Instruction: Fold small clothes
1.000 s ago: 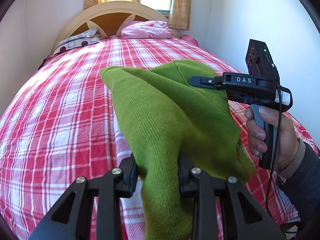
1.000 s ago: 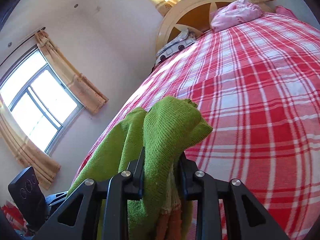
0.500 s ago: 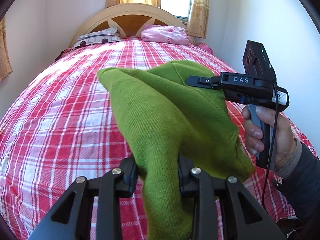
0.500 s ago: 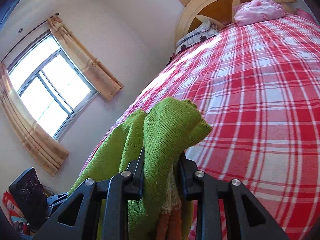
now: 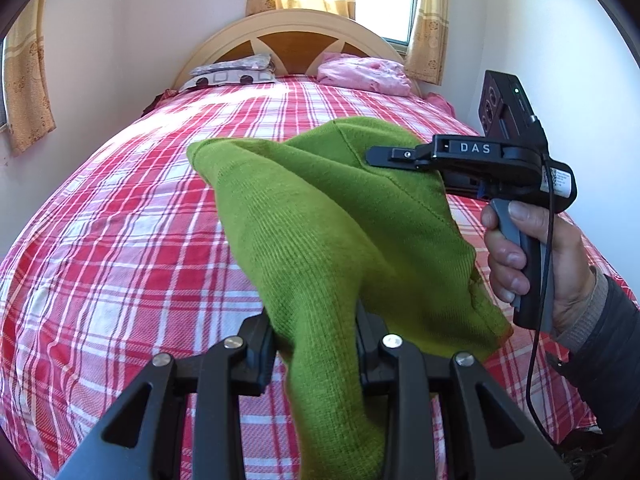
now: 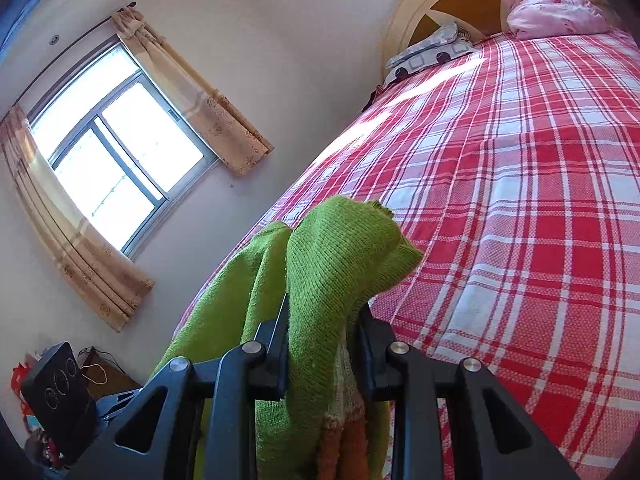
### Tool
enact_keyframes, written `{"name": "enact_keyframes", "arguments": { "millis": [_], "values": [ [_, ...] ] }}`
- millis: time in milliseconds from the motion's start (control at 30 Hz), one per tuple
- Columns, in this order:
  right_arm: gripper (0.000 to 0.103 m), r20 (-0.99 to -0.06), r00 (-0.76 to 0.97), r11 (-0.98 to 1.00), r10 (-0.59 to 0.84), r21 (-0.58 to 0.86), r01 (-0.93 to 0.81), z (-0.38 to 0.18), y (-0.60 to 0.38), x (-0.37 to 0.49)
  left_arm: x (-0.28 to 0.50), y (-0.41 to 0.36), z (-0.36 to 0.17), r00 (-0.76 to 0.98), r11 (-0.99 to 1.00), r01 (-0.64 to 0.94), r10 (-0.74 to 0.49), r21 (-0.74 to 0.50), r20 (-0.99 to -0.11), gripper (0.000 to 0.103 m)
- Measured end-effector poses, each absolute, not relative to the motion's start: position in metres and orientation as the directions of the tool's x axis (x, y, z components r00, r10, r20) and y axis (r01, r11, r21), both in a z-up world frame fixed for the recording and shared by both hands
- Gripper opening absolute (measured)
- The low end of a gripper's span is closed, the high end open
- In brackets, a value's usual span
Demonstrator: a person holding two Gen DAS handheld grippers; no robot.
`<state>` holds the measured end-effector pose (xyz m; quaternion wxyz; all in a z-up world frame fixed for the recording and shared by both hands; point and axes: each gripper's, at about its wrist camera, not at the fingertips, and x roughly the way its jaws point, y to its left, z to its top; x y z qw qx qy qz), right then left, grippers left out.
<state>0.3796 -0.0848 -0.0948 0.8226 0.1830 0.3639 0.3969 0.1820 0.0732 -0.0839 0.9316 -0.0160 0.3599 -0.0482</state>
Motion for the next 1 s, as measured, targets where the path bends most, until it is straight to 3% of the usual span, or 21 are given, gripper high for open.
{"name": "enact_keyframes", "arguments": {
  "millis": [600,1000],
  "values": [
    [0.028,-0.489,0.309,0.568,0.816,0.577,-0.587,-0.102,0.008,0.389,0.169,0.122,-0.096,0.735,0.998,-0.028,-0.012,-0.049,-0.678,0.032],
    [0.026,-0.558,0.258,0.594,0.788,0.583,-0.554,-0.147,0.046,0.405,0.153,0.153,-0.131,0.672,0.995,-0.089,0.022,-0.051,-0.74,0.033]
  ]
}}
